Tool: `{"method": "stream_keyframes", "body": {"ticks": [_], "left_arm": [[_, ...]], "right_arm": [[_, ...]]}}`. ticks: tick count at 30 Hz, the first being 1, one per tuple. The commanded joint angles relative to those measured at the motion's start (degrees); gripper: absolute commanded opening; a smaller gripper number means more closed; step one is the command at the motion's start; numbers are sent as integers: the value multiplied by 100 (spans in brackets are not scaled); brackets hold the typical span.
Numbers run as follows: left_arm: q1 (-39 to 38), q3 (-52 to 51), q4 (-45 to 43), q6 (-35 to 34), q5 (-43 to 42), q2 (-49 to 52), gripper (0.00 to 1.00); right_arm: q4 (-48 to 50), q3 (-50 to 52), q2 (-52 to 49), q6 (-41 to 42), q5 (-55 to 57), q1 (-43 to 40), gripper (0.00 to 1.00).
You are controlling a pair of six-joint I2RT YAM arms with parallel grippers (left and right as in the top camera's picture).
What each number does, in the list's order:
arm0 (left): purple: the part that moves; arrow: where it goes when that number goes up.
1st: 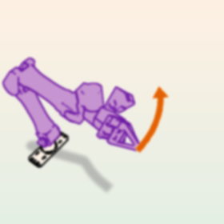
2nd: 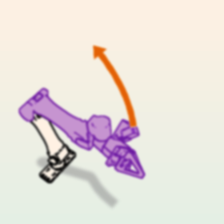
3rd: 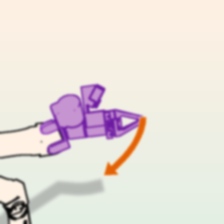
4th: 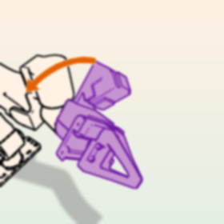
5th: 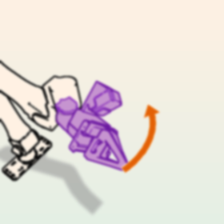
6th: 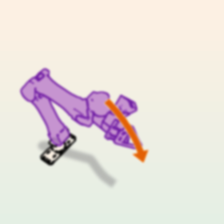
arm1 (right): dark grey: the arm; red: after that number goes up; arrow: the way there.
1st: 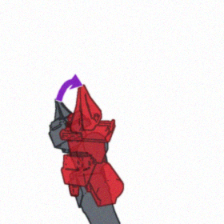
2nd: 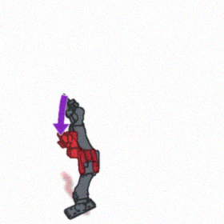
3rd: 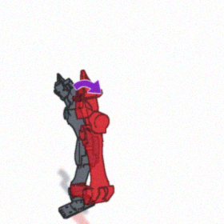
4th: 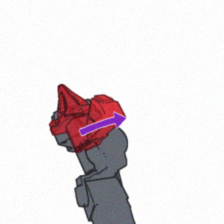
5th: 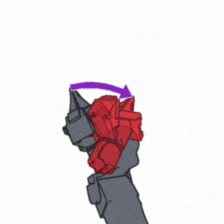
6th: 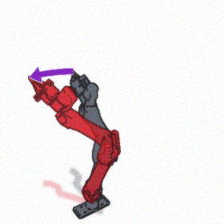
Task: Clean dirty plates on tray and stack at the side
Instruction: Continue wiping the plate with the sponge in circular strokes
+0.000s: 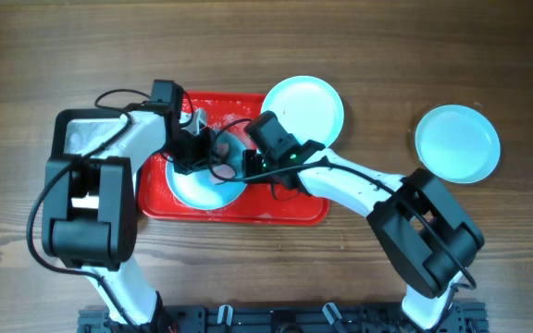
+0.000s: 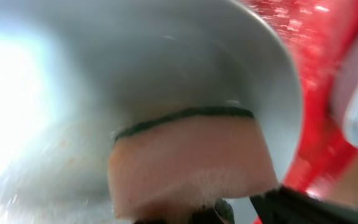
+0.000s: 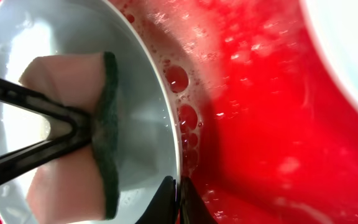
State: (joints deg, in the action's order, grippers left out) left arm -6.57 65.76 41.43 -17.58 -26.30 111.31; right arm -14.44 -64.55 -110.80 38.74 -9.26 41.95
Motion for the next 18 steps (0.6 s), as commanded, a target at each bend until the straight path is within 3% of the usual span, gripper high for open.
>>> {"method": "stream_keyframes", "body": {"ticks": [1, 7, 10, 14, 18], "left_arm": [[42, -302, 358, -1143, 3866, 389, 4], [2, -302, 516, -1622, 5359, 389, 4], [-118, -302, 516, -1786, 5685, 389, 4], [-328, -302, 809, -1777, 5490, 389, 4], [-455, -313, 1440, -1137, 3893, 389, 4]], "right_arm": [[-57, 15, -216, -127, -160, 61, 4], [-52, 15, -216, -127, -160, 61, 4], [-57, 15, -216, -127, -160, 61, 4], [-59, 15, -216, -129, -157, 61, 4], [-59, 15, -216, -127, -157, 57, 4]]}}
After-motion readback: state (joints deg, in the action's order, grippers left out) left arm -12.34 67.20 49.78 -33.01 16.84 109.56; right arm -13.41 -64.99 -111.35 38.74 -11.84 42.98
